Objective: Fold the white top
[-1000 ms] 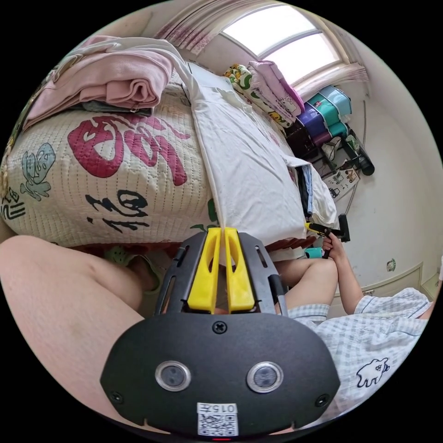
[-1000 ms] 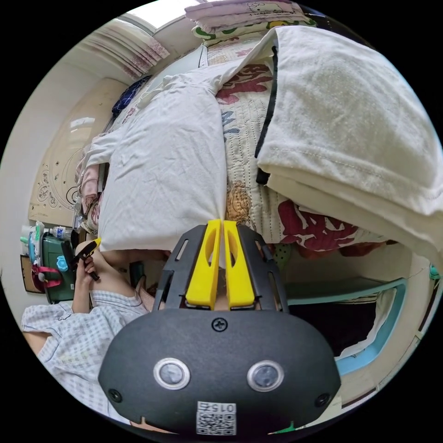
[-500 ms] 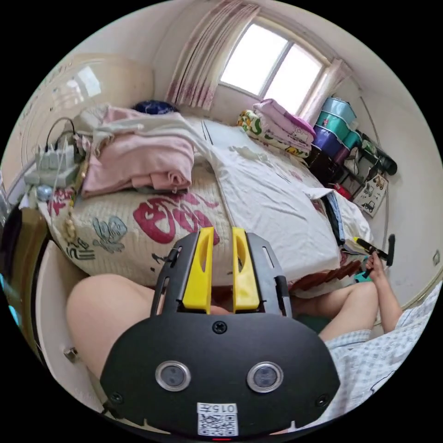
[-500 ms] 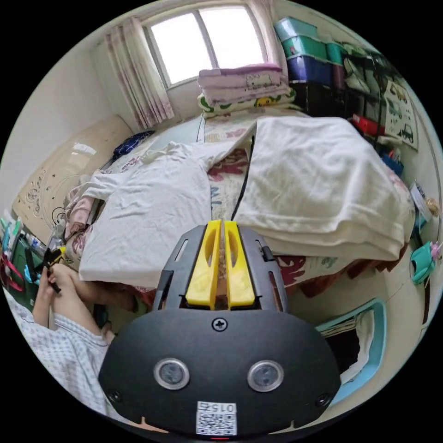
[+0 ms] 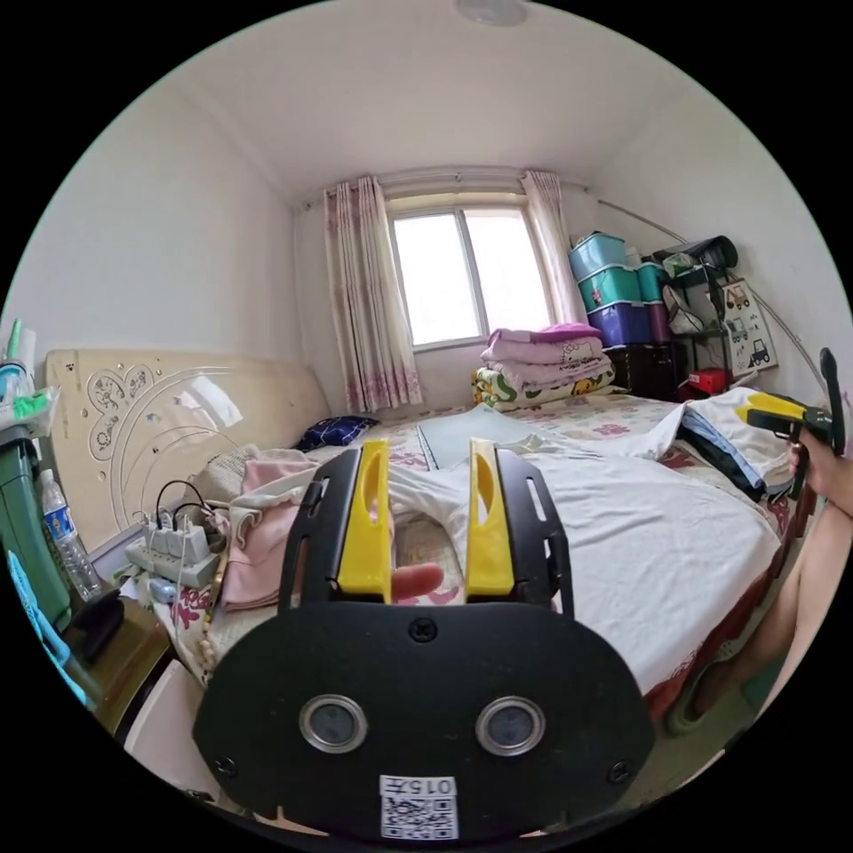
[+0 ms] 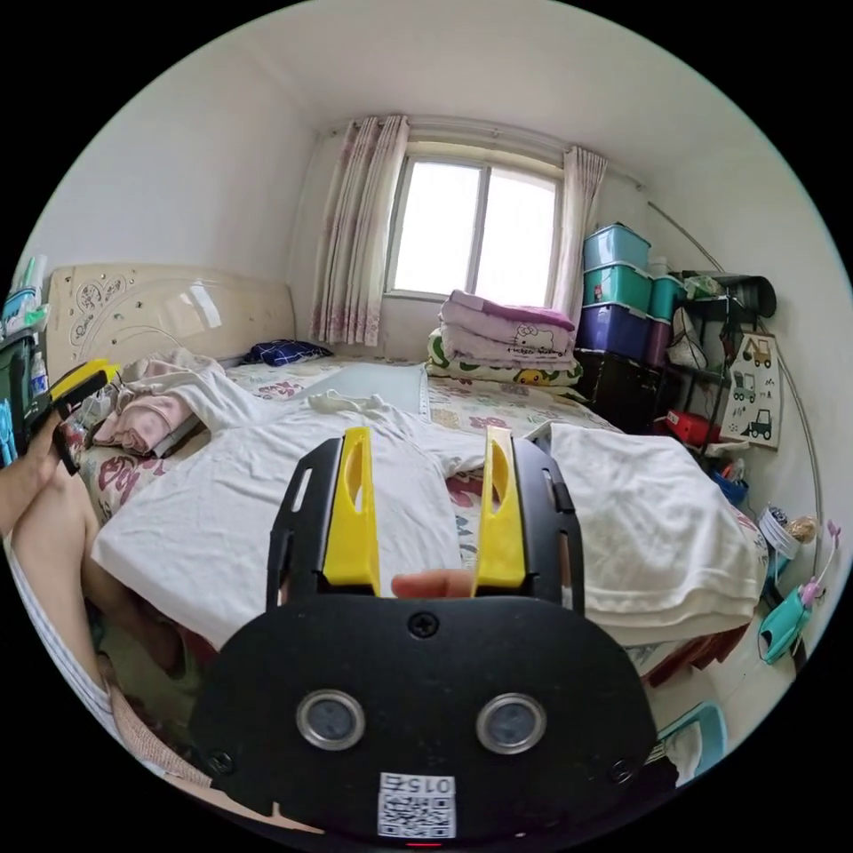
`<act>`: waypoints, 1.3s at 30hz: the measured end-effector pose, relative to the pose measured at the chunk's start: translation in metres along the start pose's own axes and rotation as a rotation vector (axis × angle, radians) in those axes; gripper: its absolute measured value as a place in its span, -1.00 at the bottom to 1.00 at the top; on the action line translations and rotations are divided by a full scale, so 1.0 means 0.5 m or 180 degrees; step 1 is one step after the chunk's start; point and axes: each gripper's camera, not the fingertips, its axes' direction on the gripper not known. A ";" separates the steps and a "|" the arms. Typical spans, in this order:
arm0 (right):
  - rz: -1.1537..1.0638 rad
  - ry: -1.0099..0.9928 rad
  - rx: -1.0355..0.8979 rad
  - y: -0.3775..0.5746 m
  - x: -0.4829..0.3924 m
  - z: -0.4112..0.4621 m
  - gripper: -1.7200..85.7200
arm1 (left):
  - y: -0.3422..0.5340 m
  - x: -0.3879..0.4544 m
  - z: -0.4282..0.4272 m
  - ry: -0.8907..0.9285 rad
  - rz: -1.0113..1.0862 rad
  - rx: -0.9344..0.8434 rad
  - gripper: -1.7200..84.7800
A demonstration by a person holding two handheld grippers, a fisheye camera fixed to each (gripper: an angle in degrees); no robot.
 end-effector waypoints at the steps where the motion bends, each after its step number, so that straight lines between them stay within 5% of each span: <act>1: 0.0048 -0.0034 0.0031 -0.002 0.000 0.009 -0.52 | -0.005 0.011 0.016 0.0040 -0.0010 0.0017 -0.63; 12: 0.1061 -0.0240 0.0148 -0.005 0.129 0.126 -0.39 | -0.044 0.183 0.285 0.0701 0.0220 -0.0149 -0.50; 18: 0.1555 -0.0104 0.0016 0.016 0.240 0.256 -0.47 | -0.038 0.318 0.491 0.1699 0.0362 -0.1081 -0.66; 24: 0.1791 0.0021 -0.1206 0.042 0.414 0.502 -0.62 | 0.025 0.454 0.650 0.1928 0.0628 -0.1875 -0.65; 29: 0.2018 0.0097 -0.1008 -0.027 0.608 0.691 -0.65 | 0.099 0.513 0.768 0.2263 0.0687 -0.2462 -0.67; 39: 0.2143 0.0754 -0.1517 -0.048 0.781 1.095 -0.69 | 0.155 0.553 0.852 0.2282 0.0871 -0.2560 -0.69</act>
